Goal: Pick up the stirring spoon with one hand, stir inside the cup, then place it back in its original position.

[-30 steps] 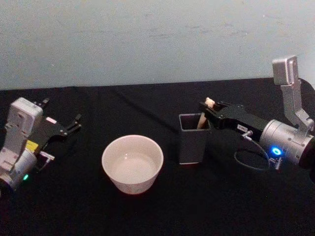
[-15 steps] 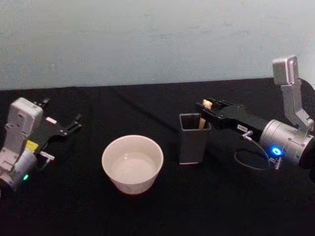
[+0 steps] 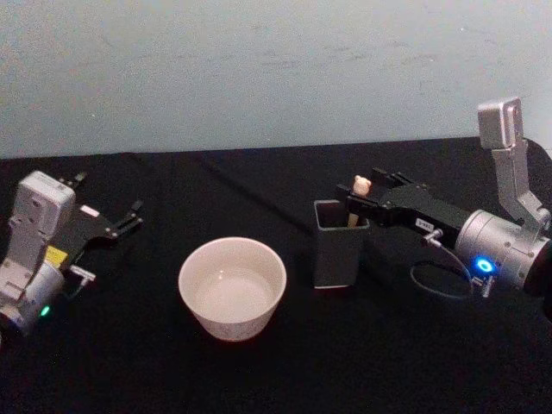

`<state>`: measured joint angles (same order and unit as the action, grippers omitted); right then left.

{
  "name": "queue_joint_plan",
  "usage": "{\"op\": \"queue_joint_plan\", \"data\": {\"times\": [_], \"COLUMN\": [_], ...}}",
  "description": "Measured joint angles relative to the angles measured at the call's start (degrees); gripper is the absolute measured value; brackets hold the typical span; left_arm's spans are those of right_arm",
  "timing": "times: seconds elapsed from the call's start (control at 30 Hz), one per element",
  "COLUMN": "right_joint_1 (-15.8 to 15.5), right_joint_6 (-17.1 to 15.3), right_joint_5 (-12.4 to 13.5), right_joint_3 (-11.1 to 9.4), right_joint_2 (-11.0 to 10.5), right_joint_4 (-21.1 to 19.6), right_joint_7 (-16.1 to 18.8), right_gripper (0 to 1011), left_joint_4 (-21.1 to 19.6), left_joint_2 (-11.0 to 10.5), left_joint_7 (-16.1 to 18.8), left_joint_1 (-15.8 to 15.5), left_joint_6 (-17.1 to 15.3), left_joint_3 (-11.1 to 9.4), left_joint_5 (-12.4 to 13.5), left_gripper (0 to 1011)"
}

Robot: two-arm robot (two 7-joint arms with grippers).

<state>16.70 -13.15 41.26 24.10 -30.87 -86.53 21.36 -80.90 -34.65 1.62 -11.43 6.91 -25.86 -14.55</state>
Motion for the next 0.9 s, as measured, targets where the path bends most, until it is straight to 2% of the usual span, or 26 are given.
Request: {"op": "queue_joint_plan", "data": {"times": [0.17,0.47,0.53,0.63,0.67,0.77,0.8,0.83,0.87,0.9], "right_joint_1": [0.0,0.0,-0.2,-1.5,-2.2,-3.5,-4.1,-4.4,-4.8,-4.8], "right_joint_6": [0.0,0.0,0.9,5.0,7.6,12.0,15.4,17.1,20.2,21.2], "right_joint_5": [0.0,0.0,-0.3,-1.9,-2.9,-5.3,-7.9,-9.6,-13.1,-14.9], "right_joint_3": [0.0,0.0,-0.1,-1.2,-2.0,-3.2,-3.8,-4.0,-4.3,-4.4], "right_joint_2": [0.0,0.0,0.1,0.8,1.3,2.7,3.7,4.3,5.4,6.0], "right_joint_4": [0.0,0.0,-0.1,-1.0,-1.7,-2.6,-3.0,-3.1,-3.0,-2.7], "right_joint_7": [0.0,0.0,-0.1,-1.3,-2.4,-5.3,-7.9,-9.5,-13.1,-14.9], "right_gripper": [1003,1002,1000,1002,1002,1000,1002,1002,1002,1002], "left_joint_4": [0.0,0.0,0.0,0.0,0.0,0.0,0.0,0.0,0.0,0.0], "left_joint_2": [0.0,0.0,0.0,0.0,0.0,0.0,0.0,0.0,0.0,0.0], "left_joint_7": [0.0,0.0,0.0,0.0,0.0,0.0,0.0,0.0,0.0,0.0], "left_joint_1": [0.0,0.0,0.0,0.0,0.0,0.0,0.0,0.0,0.0,0.0], "left_joint_6": [0.0,0.0,0.0,0.0,0.0,0.0,0.0,0.0,0.0,0.0], "left_joint_3": [0.0,0.0,0.0,0.0,0.0,0.0,0.0,0.0,0.0,0.0], "left_joint_5": [0.0,0.0,0.0,0.0,0.0,0.0,0.0,0.0,0.0,0.0], "left_gripper": [1001,1001,1001,1001,1001,1001,1002,1001,1001,1001]}}
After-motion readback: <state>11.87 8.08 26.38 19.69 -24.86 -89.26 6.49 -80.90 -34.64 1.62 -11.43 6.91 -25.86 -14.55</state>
